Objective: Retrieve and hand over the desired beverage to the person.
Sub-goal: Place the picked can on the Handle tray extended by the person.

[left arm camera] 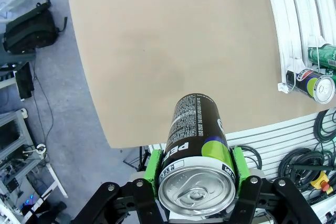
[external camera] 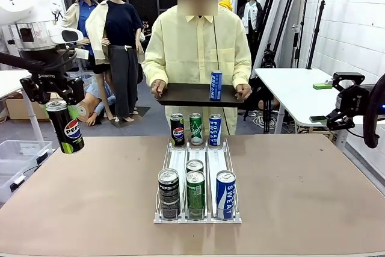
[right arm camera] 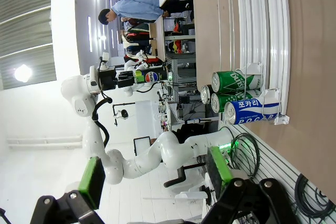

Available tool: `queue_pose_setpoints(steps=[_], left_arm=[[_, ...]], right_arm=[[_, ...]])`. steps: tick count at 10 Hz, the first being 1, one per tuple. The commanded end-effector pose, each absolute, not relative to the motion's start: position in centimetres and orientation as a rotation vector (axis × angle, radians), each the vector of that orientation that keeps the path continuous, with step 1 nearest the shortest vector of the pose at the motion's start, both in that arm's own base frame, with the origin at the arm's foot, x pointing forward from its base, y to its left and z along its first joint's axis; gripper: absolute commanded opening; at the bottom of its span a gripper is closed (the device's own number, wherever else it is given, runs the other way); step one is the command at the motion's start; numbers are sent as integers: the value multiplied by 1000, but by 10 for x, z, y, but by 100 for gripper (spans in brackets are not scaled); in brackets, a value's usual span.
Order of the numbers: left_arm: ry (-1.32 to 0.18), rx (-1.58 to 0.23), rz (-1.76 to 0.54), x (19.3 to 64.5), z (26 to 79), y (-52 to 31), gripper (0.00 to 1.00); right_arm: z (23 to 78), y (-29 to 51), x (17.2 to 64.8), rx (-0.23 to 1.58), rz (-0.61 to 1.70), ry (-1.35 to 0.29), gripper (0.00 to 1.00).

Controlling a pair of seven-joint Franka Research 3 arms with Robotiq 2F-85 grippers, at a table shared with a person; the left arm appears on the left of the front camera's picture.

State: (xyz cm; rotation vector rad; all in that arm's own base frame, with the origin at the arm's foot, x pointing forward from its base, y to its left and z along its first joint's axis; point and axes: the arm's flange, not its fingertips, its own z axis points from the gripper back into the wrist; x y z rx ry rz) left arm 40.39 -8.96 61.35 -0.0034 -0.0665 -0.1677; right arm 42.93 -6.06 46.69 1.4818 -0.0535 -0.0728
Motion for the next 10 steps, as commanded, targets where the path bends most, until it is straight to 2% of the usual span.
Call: queue_pose_setpoints(steps=[1, 10], left_arm=[[-73, -3, -162, 402, 621, -89, 0], [-73, -3, -162, 402, 621, -89, 0]], right_arm=[[467, -59, 429, 1471, -77, -56, 100], [467, -59, 429, 1471, -77, -56, 100]])
